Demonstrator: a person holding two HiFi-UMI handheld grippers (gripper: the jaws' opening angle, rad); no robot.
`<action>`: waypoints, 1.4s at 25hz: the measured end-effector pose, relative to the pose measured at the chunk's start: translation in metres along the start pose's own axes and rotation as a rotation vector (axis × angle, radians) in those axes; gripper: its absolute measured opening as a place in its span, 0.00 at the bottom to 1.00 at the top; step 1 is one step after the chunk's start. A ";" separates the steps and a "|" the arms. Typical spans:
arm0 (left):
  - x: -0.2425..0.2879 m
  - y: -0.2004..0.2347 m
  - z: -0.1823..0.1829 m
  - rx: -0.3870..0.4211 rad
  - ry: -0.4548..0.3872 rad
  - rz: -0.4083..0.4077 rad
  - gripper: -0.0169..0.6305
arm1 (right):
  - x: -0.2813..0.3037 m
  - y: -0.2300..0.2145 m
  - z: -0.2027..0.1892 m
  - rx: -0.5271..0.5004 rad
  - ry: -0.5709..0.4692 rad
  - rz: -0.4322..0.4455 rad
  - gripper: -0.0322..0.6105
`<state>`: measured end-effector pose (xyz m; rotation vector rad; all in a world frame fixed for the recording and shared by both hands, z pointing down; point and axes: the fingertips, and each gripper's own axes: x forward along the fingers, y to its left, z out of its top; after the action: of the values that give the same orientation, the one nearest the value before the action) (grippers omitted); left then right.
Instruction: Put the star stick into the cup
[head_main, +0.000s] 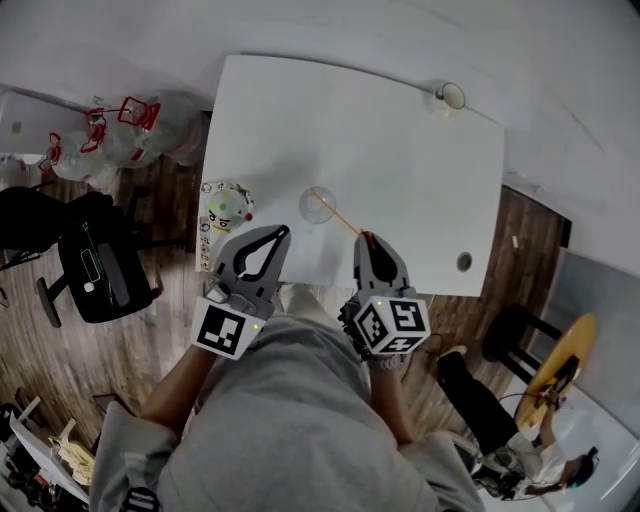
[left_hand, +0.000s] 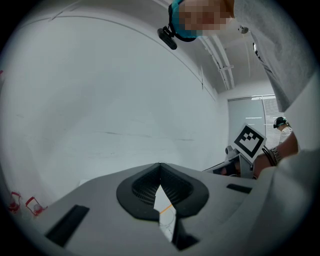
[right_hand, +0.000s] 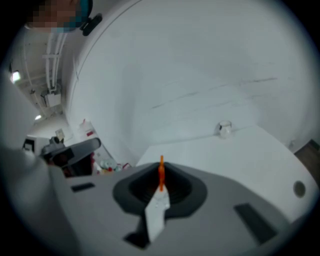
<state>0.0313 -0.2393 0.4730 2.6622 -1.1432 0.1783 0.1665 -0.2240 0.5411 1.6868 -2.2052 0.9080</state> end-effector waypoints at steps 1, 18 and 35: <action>0.000 0.001 -0.001 -0.002 0.003 0.000 0.07 | 0.002 0.000 -0.001 0.002 0.005 0.000 0.12; 0.005 0.011 -0.006 -0.016 0.022 0.000 0.07 | 0.025 0.001 -0.017 0.005 0.065 0.010 0.12; 0.008 0.006 -0.006 -0.002 0.024 -0.010 0.07 | 0.030 -0.001 -0.025 -0.002 0.101 0.007 0.12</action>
<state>0.0322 -0.2477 0.4815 2.6562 -1.1218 0.2065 0.1536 -0.2332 0.5765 1.5969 -2.1474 0.9703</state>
